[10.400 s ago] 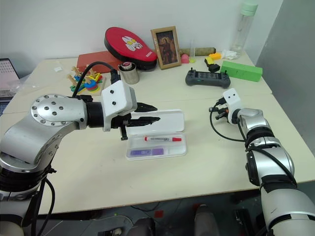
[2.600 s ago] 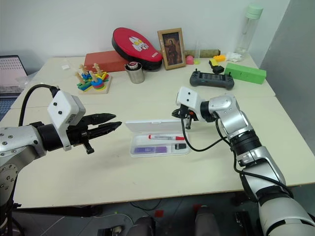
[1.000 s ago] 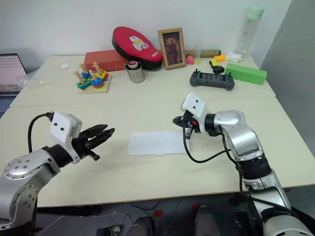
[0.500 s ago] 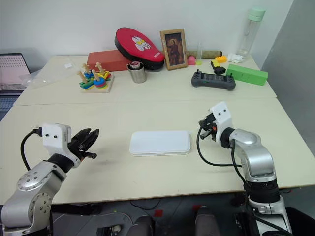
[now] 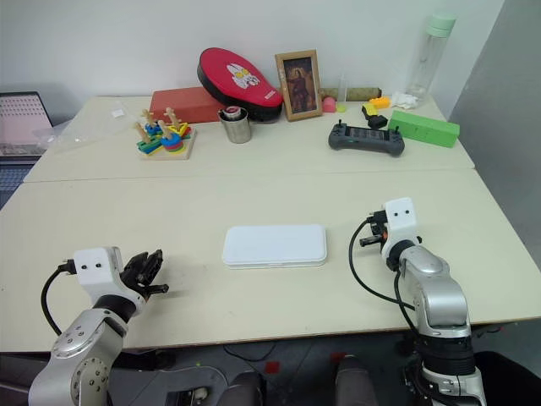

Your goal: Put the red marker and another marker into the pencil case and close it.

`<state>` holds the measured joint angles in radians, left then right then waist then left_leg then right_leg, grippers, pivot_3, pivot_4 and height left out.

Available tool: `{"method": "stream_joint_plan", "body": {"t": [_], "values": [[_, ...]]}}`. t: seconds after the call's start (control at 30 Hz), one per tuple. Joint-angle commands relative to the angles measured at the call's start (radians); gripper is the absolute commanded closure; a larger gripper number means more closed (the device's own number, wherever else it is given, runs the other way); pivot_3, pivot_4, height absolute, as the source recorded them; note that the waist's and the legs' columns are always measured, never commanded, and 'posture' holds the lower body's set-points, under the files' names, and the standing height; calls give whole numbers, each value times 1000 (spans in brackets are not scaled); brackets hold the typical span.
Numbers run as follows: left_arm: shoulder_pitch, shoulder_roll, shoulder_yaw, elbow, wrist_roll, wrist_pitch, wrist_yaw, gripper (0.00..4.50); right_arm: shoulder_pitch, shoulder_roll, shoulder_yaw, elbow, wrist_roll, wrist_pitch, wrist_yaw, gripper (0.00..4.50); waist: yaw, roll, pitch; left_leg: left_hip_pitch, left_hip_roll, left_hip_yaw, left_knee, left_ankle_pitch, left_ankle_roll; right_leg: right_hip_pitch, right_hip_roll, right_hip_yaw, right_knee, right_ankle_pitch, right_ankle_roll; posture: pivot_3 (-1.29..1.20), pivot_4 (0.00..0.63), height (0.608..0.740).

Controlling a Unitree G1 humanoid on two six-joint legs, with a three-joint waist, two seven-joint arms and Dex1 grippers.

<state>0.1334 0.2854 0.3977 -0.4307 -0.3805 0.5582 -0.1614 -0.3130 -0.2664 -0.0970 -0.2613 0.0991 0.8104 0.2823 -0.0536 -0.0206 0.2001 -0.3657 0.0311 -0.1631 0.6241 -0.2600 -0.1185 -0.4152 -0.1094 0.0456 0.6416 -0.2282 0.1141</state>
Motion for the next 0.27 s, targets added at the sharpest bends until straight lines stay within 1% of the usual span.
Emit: {"method": "stream_joint_plan", "body": {"t": [0.03,0.27], "values": [[16,-2,-15,-19,26,-41,5,3267,15,-4,-8,-1,-1,-36,-19,4442,0,0,0,0,0,0,0,0,0,0,0,0,0,0,0,0,150,740],[23,5,-17,10,33,-60,-12,3267,29,-2,-12,16,3,-56,-44,4442,0,0,0,0,0,0,0,0,0,0,0,0,0,0,0,0,150,740]]}}
